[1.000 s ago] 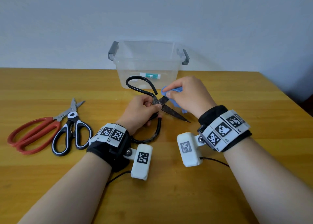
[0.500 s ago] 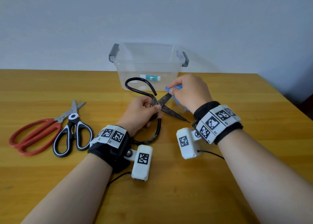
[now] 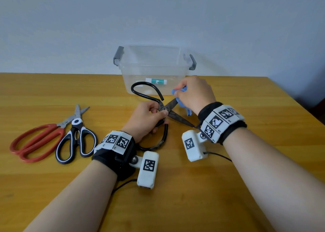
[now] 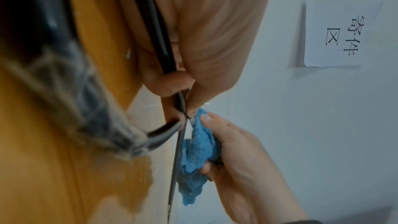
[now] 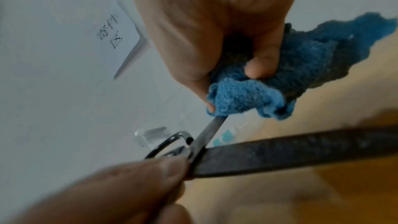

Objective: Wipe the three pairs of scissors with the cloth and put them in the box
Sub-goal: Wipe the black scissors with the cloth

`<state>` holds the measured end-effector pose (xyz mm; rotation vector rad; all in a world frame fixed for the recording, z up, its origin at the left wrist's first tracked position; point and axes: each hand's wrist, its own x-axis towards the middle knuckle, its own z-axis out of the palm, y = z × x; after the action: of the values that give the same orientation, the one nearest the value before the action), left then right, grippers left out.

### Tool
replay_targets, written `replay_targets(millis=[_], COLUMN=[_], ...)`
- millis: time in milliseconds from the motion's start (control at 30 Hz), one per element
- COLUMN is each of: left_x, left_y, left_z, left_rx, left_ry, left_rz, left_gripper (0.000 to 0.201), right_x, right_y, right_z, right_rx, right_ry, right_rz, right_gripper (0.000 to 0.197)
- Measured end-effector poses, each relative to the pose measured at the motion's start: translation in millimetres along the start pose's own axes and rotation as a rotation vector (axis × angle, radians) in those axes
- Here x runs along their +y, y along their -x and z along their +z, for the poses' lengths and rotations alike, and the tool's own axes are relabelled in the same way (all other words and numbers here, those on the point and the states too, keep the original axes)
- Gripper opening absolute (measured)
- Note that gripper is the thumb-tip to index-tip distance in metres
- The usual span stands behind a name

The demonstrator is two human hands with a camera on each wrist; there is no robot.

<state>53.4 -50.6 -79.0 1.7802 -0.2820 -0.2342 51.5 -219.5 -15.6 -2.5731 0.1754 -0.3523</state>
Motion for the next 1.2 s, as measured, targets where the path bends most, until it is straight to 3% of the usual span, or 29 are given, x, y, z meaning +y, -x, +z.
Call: replay_targets(millis=[167, 333, 433, 600, 833, 900, 1000, 1200], left_x=[-1.4, -3.6, -3.2, 2.8, -0.6, -3.1, -4.1, -1.7], left_y=[-2.5, -4.3, -3.5, 1.7, -1.1, -2.8, -2.7, -2.1], left_z=[-0.1, 0.6, 0.3, 1.5, 1.3, 1.3, 0.2, 2.3], left_rx=[0.031, 0.037, 0.024, 0.0, 0.033, 0.039, 0.024, 0.066], left_ry=[-0.011, -0.012, 0.005, 0.013, -0.039, -0.059, -0.041, -0.05], left_rz=[-0.047, -0.041, -0.05, -0.041, -0.051, -0.039, -0.026, -0.036], left_gripper=[0.039, 0.041, 0.031, 0.011, 0.022, 0.036, 0.041, 0.041], right_x=[-12.2, -24.2, -21.3, -17.4, -17.2, -13.2, -3.5, 1.0], right_y=[3.7, 20.5, 22.3, 23.4, 19.2, 13.7, 1.3, -6.1], right_z=[-19.9, -26.8, -15.9, -4.4, 3.6, 7.5, 7.4, -7.8], right_rx=[0.141, -0.03, -0.091, -0.16, -0.174, -0.132, -0.056, 0.039], right_ry=[-0.363, -0.591, -0.47, -0.08, 0.068, 0.104, 0.144, 0.083], right_rz=[-0.028, -0.028, -0.064, -0.126, -0.094, -0.073, -0.039, -0.039], right_gripper=[0.021, 0.057, 0.067, 0.061, 0.044, 0.041, 0.035, 0.042])
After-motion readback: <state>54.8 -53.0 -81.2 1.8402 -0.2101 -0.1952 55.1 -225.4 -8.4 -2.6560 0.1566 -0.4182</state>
